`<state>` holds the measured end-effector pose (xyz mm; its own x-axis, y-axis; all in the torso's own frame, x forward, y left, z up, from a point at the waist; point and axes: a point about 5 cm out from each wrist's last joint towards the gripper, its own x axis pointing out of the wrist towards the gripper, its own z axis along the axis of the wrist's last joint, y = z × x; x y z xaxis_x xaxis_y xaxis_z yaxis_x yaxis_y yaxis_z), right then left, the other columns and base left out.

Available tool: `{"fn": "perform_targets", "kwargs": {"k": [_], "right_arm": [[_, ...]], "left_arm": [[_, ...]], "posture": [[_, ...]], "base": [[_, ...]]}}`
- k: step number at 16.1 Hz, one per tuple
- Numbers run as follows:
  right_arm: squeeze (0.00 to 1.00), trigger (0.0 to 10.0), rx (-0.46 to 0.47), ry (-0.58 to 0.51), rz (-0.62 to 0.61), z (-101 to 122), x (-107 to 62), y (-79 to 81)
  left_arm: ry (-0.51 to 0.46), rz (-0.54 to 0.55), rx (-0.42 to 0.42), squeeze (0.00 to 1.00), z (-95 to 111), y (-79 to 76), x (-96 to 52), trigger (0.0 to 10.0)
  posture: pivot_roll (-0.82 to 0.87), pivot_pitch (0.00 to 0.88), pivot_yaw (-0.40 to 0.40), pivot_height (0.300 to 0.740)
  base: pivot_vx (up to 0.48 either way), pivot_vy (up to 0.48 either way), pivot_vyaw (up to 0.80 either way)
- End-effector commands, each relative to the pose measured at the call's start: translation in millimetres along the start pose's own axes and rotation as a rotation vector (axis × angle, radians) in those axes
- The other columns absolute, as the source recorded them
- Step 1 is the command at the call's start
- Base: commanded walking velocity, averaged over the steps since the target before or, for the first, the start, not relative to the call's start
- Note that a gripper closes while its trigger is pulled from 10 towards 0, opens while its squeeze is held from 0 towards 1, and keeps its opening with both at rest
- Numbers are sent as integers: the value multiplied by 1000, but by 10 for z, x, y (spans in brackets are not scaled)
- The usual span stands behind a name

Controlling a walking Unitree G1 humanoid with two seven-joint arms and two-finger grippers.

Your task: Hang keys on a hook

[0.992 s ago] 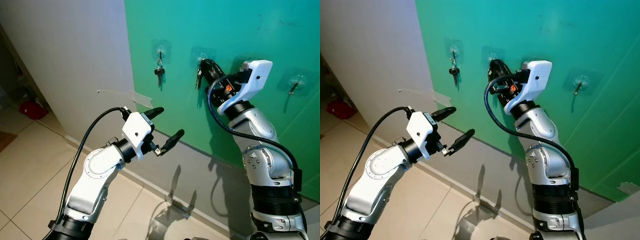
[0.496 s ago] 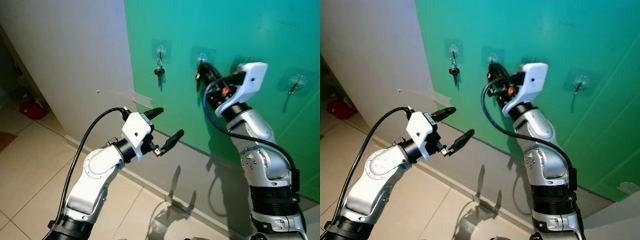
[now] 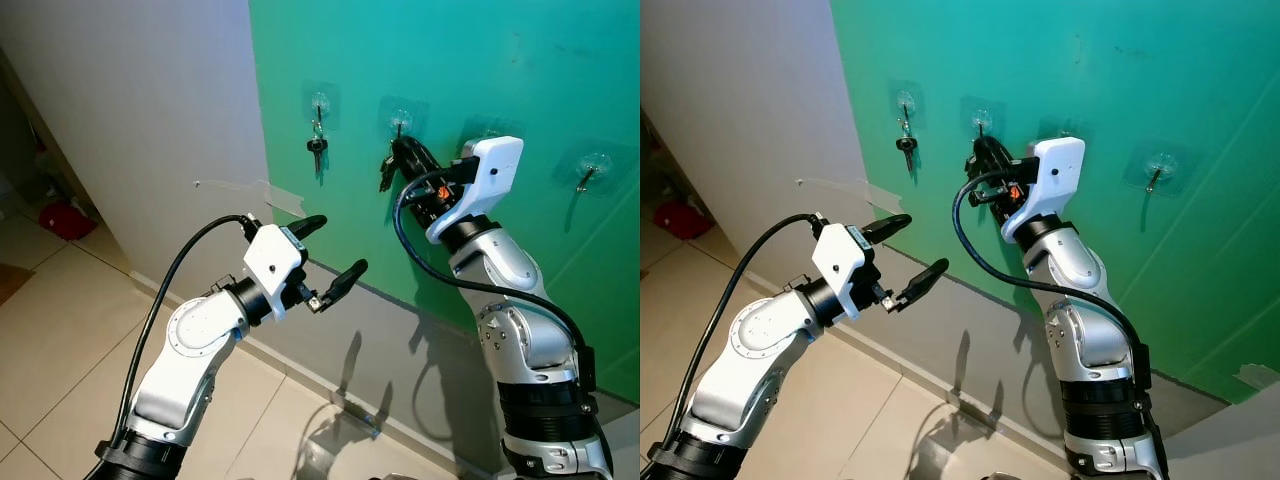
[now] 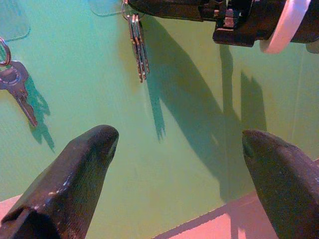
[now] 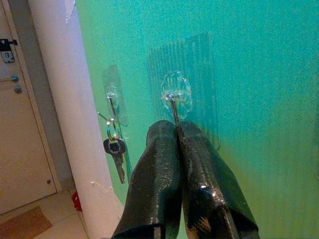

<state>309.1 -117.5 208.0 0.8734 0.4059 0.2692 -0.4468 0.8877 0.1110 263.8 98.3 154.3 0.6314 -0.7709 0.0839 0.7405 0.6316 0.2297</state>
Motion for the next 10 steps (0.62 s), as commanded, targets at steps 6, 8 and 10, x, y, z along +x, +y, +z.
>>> {"fn": "perform_targets", "kwargs": {"k": [6,8,10], "right_arm": [[1000,10000,26,43,-37,-124,-66,-50],[1000,10000,34,42,-31,-129,-73,-48],[1000,10000,28,47,-38,-134,-93,-59]], "left_arm": [[-11,2,20,0,45,15,-7,10000],[-11,3,19,0,42,9,-10,10000],[-11,6,18,0,38,7,-12,10000]], "posture": [[-6,0,12,740],[-7,0,10,740],[-8,0,9,740]], "base": [[0,0,0],[0,0,0],[0,0,0]]}}
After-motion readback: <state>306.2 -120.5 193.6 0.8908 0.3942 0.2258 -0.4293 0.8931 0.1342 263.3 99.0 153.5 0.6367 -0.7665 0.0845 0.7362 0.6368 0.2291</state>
